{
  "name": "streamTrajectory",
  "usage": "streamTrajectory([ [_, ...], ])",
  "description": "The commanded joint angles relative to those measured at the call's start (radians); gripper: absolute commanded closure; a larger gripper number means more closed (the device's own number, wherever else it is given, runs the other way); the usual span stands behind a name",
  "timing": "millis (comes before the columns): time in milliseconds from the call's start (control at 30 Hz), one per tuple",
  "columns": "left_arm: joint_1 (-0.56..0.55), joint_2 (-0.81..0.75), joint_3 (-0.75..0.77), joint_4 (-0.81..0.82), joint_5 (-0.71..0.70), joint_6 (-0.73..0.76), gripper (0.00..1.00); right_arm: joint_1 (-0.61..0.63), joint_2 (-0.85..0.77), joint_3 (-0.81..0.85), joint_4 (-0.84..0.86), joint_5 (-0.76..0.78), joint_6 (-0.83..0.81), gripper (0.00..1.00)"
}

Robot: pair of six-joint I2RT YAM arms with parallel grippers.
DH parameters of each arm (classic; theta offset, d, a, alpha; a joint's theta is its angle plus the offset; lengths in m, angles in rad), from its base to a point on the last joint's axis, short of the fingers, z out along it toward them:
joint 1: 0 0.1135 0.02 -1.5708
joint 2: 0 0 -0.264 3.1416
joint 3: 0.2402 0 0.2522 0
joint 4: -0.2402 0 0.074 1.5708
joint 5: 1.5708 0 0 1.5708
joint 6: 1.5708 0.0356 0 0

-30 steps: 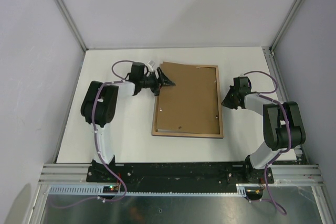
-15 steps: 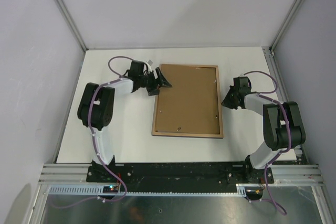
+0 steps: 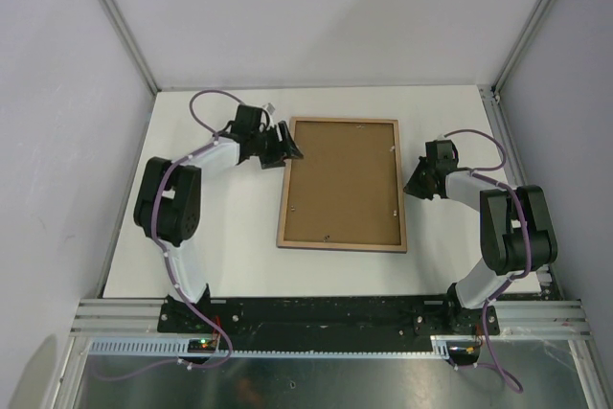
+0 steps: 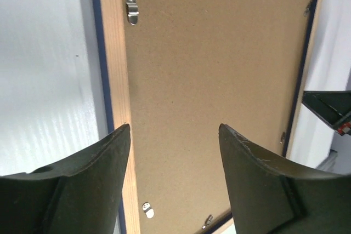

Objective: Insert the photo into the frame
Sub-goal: Place the backboard on the frame body, then hold the frame body at the center of the board.

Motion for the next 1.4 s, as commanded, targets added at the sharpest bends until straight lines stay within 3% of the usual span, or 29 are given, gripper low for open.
streamTrajectory([
  [0, -0.018, -0.056, 0.042, -0.048, -0.098, 0.071, 0.35, 0.011, 0.019, 0.006, -0.051, -0.003, -0.010, 0.83],
  [100, -0.030, -0.053, 0.045, -0.070, -0.161, 0.093, 0.48, 0.015, 0.019, 0.006, -0.055, -0.002, -0.014, 0.84],
  [200, -0.048, -0.053, 0.038, -0.093, -0.224, 0.111, 0.54, 0.019, 0.006, 0.007, -0.065, 0.007, -0.021, 0.83],
  [300, -0.061, -0.055, 0.020, -0.103, -0.262, 0.120, 0.58, 0.020, -0.021, 0.007, -0.081, 0.033, -0.034, 0.73],
  [467, -0.076, -0.065, -0.011, -0.106, -0.286, 0.122, 0.60, 0.020, -0.071, 0.005, -0.104, 0.057, -0.060, 0.55],
  [833, -0.100, -0.067, -0.025, -0.144, -0.383, 0.140, 0.63, 0.065, -0.145, 0.002, -0.160, 0.108, -0.101, 0.42],
  [1367, -0.114, -0.040, -0.029, -0.160, -0.381, 0.149, 0.67, 0.165, -0.251, -0.113, -0.181, 0.136, -0.111, 0.27],
])
